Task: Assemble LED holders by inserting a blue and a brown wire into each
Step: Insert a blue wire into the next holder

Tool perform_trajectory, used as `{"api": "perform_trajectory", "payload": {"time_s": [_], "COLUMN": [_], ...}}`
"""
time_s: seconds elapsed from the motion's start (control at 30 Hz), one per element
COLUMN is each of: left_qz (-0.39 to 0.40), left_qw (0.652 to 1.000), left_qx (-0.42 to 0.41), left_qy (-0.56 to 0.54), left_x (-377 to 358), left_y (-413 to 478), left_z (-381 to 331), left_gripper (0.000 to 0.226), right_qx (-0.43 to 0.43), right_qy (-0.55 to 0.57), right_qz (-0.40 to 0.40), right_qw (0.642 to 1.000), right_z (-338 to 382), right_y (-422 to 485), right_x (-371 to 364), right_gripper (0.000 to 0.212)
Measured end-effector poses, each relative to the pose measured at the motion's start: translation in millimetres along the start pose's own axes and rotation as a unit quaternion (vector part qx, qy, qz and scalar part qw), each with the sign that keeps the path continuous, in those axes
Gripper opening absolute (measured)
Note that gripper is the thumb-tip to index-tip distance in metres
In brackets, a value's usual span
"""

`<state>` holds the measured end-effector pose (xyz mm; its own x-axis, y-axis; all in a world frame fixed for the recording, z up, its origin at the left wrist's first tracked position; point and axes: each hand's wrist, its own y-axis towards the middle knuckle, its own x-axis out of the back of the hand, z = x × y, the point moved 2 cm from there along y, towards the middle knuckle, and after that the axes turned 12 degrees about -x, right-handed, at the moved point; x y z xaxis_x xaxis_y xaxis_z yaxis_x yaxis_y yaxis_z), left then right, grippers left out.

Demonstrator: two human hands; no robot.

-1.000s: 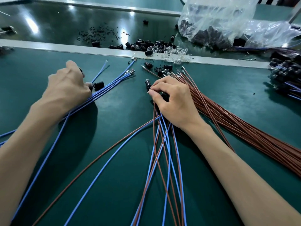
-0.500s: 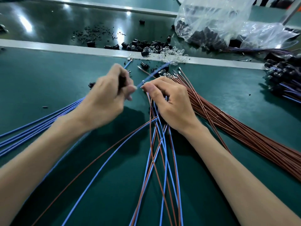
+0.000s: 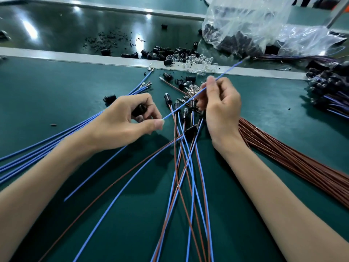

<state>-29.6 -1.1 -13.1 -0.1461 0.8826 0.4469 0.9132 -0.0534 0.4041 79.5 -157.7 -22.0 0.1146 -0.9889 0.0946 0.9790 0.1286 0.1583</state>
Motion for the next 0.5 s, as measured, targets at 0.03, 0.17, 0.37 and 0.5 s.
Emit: {"api": "perform_trajectory", "payload": {"time_s": [0.03, 0.17, 0.37, 0.5], "left_qz": [0.005, -0.011, -0.077, -0.031], "left_qw": [1.0, 0.997, 0.992, 0.995], "left_qx": [0.01, 0.016, 0.019, 0.027], "left_qy": [-0.024, -0.072, -0.098, -0.089], "left_x": [2.1, 0.8, -6.5, -6.8], "left_y": [-0.4, 0.8, 4.8, 1.5], "left_z": [1.5, 1.2, 3.3, 5.5], "left_gripper": [0.034, 0.04, 0.038, 0.034], "right_qx": [-0.02, -0.049, 0.059, -0.008], "right_qy": [0.024, 0.092, -0.008, 0.103], "right_qz": [-0.037, -0.017, 0.165, 0.038], "right_qw": [0.999, 0.994, 0.985, 0.994], "right_z": [-0.8, -1.1, 2.6, 3.5], "right_y": [2.7, 4.7, -9.0, -0.6], "right_x": [1.9, 3.6, -6.7, 0.9], "right_gripper": [0.031, 0.023, 0.009, 0.021]}}
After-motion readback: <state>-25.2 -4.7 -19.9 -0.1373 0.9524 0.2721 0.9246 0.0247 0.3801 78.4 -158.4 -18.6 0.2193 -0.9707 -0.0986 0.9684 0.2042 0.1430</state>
